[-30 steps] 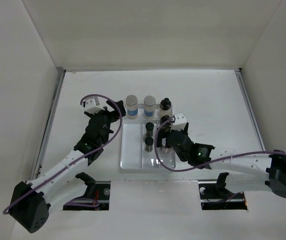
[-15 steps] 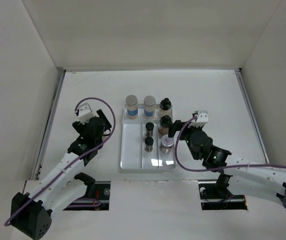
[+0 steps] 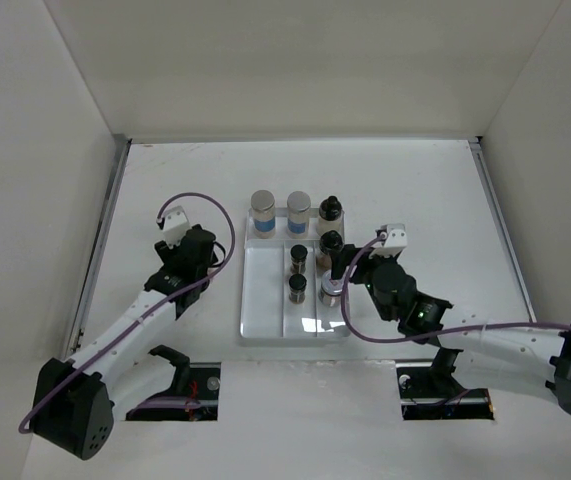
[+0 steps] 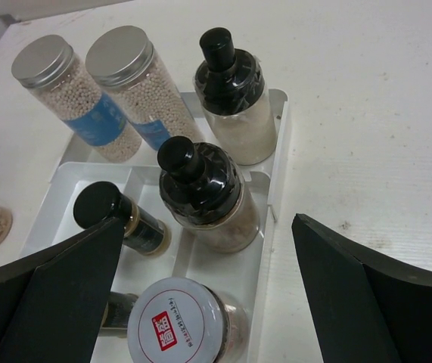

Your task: Organize the condiment bottles

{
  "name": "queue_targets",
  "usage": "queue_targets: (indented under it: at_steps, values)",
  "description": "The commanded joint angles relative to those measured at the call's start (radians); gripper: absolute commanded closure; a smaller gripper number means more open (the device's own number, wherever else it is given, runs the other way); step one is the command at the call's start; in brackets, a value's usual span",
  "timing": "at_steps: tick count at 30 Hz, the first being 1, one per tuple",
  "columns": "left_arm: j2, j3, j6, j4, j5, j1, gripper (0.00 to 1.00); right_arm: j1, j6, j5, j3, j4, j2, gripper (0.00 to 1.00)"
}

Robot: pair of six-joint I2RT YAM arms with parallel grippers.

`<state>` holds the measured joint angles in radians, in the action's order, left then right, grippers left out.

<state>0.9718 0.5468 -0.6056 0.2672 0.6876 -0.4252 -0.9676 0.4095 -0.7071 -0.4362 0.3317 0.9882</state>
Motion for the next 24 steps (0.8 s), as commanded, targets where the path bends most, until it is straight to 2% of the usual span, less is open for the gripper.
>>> queue_targets:
  at_steps: [1,4,8,14,24]
  values:
    - [-0.002,0.005,0.003,-0.062,-0.020,0.022,0.46,0.016,0.023,0.009,0.005,0.072,-0.013,0.00]
    - [-0.015,-0.007,0.006,-0.103,-0.028,0.013,0.58,0.016,0.031,0.018,0.002,0.072,0.012,0.00]
    - [-0.024,0.028,0.018,-0.095,-0.054,0.003,0.65,0.022,0.034,0.020,-0.001,0.072,0.030,0.00]
    - [-0.064,0.111,0.029,-0.086,-0.046,-0.077,0.67,0.036,0.038,0.014,0.013,0.081,0.015,0.00]
    - [0.108,0.242,0.040,-0.230,-0.010,-0.345,0.67,0.051,0.052,0.023,0.030,0.093,-0.003,0.00]
